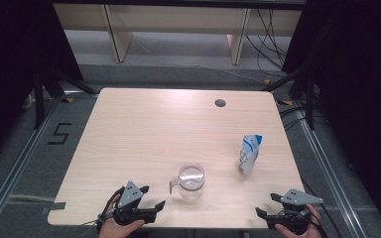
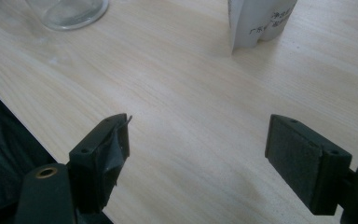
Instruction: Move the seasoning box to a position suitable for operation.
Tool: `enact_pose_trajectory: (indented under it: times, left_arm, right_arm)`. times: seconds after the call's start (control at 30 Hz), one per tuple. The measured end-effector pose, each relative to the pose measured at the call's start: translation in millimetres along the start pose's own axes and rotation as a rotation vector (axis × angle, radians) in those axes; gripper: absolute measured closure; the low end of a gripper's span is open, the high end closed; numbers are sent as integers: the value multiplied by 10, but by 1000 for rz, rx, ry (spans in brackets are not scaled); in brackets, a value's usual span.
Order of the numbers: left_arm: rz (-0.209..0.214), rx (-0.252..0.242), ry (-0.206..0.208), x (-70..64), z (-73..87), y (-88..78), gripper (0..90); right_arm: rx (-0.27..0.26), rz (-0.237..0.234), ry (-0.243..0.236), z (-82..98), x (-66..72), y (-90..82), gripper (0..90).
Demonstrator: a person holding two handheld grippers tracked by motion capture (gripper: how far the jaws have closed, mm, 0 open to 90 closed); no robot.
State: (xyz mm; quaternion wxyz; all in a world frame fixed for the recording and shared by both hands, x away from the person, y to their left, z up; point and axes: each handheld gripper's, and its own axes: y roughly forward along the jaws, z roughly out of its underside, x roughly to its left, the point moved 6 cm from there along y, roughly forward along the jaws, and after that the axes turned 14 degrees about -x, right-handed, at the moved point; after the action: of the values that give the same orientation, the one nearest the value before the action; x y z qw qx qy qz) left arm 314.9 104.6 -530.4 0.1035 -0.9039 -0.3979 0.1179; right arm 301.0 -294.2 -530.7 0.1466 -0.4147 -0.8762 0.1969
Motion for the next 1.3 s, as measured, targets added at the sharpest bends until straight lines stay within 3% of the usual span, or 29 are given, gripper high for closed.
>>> enact_pose_trajectory:
  times: [0.07, 0.1, 0.23, 0.27, 0.37, 0.4, 0.43, 0.53, 0.57, 0.63, 0.67, 0.7, 0.77, 0.8, 1.0, 1.03, 1.17, 1.2, 1.27, 1.3]
  left_arm:
    - [2, 5, 4, 5, 3, -5, 241]
    - [1, 4, 3, 5, 4, -6, 241]
    - [-2, 3, 1, 9, 5, -10, 241]
    - [-5, 3, -3, 10, 6, -14, 241]
    - [-6, -1, -6, 13, 6, -14, 241]
    - [-5, 2, -1, 19, 6, -23, 241]
    - [-7, 1, -5, 18, 6, -27, 241]
    - [-15, -4, -11, 19, 3, -36, 241]
    - [-18, -5, -3, 23, -10, -42, 241]
    - [-16, -12, -4, 23, -27, -36, 241]
    - [-15, -20, -14, 11, -33, -29, 241]
    - [-15, -20, -14, 11, -33, -29, 241]
    - [-2, -30, -9, -1, -57, -11, 241]
    - [2, -30, 4, 0, -70, -7, 241]
    - [38, -52, 24, -65, -158, 94, 262]
    - [50, -55, 37, -76, -166, 115, 272]
    - [64, -45, 66, -121, -186, 203, 314]
    - [74, -45, 69, -132, -192, 228, 320]
    - [99, -49, 81, -157, -205, 267, 334]
    - [111, -56, 91, -165, -213, 294, 353]
  right_arm:
    - [12, 6, 25, 2, 35, -6, 228]
    - [4, 3, -20, -7, 2, 3, 232]
    - [-7, 5, -30, -16, -4, 12, 234]
    - [-5, 17, 6, -18, 20, 4, 234]
    - [-6, 14, 10, -25, 21, 6, 233]
    - [-21, -6, -28, -39, -6, 28, 233]
    - [-7, 18, 10, -36, 21, 14, 234]
    - [-17, 14, 13, -59, 33, 35, 241]
    - [-30, 3, -24, -71, 4, 49, 241]
    - [-29, 0, -27, -75, 10, 54, 242]
    - [-24, 2, 1, -73, 33, 54, 242]
    - [-34, -2, -20, -83, 18, 65, 242]
    - [-25, -2, -3, -78, 32, 64, 242]
    - [-35, -9, -37, -88, 9, 72, 242]
    - [-44, -8, -50, -97, 8, 76, 243]
    - [-42, -15, -17, -89, 37, 78, 244]
    - [-39, -15, -14, -88, 41, 77, 244]
    - [-41, -15, -47, -95, 16, 77, 244]
    - [-37, -11, -54, -95, 13, 72, 248]
    - [-37, -12, -17, -88, 44, 75, 248]
